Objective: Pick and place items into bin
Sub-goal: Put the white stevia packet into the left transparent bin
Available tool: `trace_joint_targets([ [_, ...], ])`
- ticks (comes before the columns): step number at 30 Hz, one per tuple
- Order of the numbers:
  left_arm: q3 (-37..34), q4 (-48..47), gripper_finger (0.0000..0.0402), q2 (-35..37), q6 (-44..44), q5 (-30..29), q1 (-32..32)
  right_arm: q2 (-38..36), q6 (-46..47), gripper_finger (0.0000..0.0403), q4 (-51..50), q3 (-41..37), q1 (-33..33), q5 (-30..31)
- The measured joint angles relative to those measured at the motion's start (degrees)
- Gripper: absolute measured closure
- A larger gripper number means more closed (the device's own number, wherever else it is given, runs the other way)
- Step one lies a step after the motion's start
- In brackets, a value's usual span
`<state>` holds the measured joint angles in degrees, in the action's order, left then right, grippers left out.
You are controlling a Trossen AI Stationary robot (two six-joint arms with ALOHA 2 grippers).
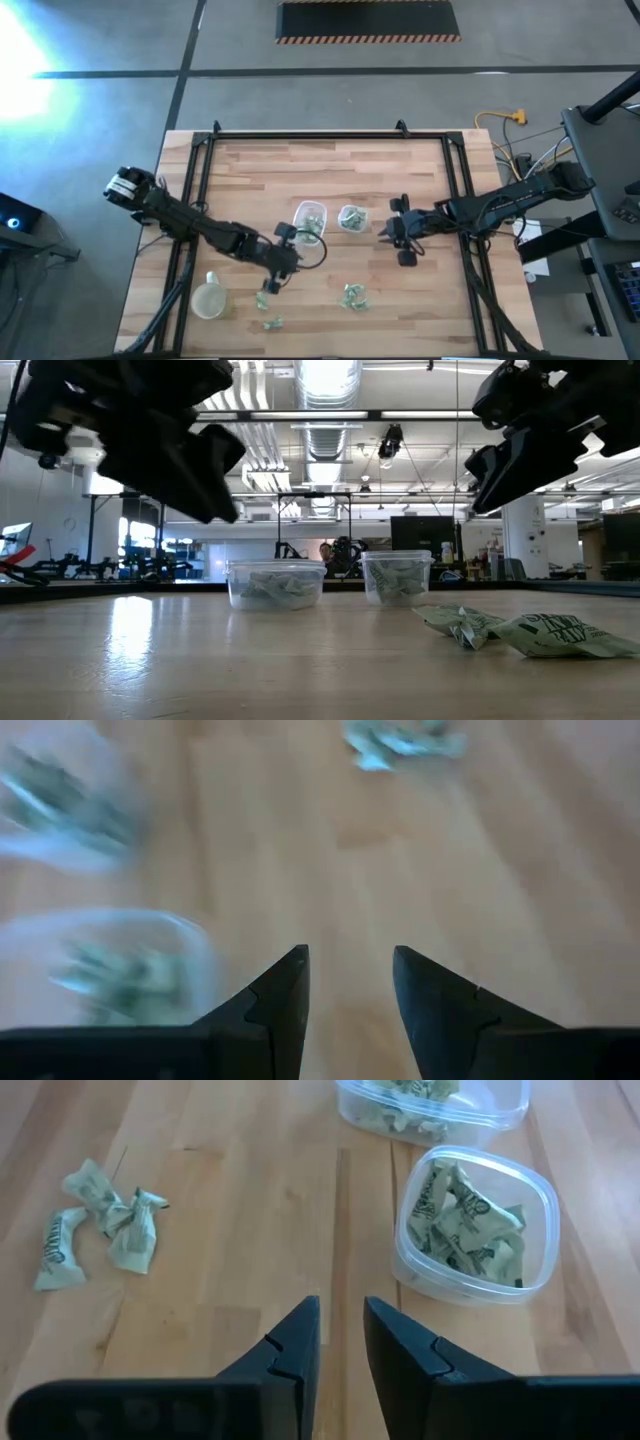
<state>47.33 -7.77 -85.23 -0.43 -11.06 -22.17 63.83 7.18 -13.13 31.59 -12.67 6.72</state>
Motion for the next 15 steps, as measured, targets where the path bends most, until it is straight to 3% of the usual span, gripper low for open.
trace_joint_targets([
  [5,0.0,-4.8,0.0272,0.0,-10.0,7.5,-1.8,0.0,0.2,0.0336,0.0,0.0,-0.2,0.1],
  [15,0.0,-8.0,0.0272,0.0,-22.8,15.1,-5.6,0.0,0.3,0.034,0.2,0.0,-0.2,0.1],
])
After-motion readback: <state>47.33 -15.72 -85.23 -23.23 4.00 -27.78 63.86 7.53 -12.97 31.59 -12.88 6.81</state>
